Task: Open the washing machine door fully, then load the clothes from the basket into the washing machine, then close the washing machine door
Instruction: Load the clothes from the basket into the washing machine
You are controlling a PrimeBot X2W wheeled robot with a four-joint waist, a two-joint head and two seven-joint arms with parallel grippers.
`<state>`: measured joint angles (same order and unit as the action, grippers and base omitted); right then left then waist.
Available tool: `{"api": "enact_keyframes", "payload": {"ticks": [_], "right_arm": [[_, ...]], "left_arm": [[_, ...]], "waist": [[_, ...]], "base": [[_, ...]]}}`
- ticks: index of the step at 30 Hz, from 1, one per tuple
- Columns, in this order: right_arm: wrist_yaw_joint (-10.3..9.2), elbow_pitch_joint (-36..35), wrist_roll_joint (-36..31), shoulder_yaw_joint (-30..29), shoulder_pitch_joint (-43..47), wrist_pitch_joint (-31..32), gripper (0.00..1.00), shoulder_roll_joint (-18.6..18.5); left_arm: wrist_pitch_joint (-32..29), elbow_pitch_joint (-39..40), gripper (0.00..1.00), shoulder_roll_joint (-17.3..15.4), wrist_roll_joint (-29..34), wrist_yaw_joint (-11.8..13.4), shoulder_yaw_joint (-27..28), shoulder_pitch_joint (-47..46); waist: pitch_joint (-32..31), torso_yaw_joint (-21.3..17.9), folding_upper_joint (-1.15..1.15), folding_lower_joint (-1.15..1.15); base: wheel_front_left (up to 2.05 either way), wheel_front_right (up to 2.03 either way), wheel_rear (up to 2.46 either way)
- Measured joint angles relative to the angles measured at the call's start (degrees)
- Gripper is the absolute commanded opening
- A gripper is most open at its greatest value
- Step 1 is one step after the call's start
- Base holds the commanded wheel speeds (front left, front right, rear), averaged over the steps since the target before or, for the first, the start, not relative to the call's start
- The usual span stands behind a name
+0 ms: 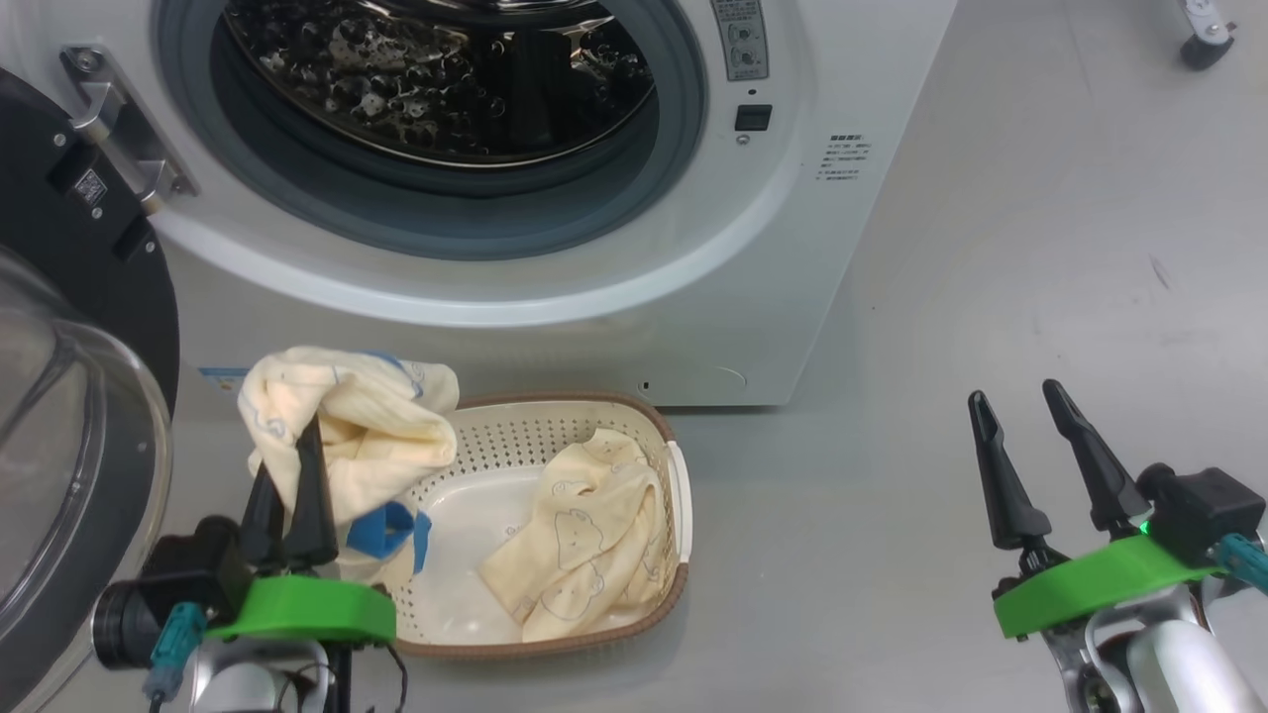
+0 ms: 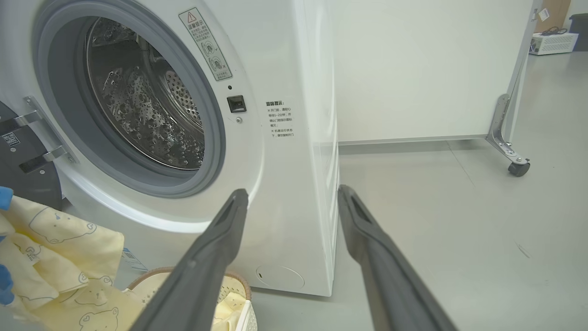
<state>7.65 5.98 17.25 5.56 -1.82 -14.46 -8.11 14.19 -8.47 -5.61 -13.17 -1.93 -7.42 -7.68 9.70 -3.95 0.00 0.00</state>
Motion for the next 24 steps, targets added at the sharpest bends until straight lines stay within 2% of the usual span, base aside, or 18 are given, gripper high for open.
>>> {"api": "enact_keyframes", "payload": {"ticks": [8,18,24], "right_arm": [[0.0,-0.2,-0.2,0.4,-1.4,0.0,1.0,0.0],[0.0,0.0,-0.1,1.9,-3.9,0.0,1.0,-0.1],[0.0,0.2,0.2,2.4,-4.9,0.0,1.0,-0.1]], "left_arm": [[0.0,-4.7,0.0,-1.3,0.2,-1.2,-0.3,-7.4],[-2.3,-11.2,0.0,-3.7,0.7,-3.0,-1.2,-22.9],[-4.1,-16.0,0.0,-4.0,0.6,-3.7,-2.8,-30.3]], "waist": [[2.3,-1.3,0.0,0.0],[5.7,-4.9,0.0,0.01],[7.8,-6.8,0.0,0.01]], "base": [[0.0,0.0,0.0],[0.0,0.0,0.0],[0.0,0.0,0.0]]}}
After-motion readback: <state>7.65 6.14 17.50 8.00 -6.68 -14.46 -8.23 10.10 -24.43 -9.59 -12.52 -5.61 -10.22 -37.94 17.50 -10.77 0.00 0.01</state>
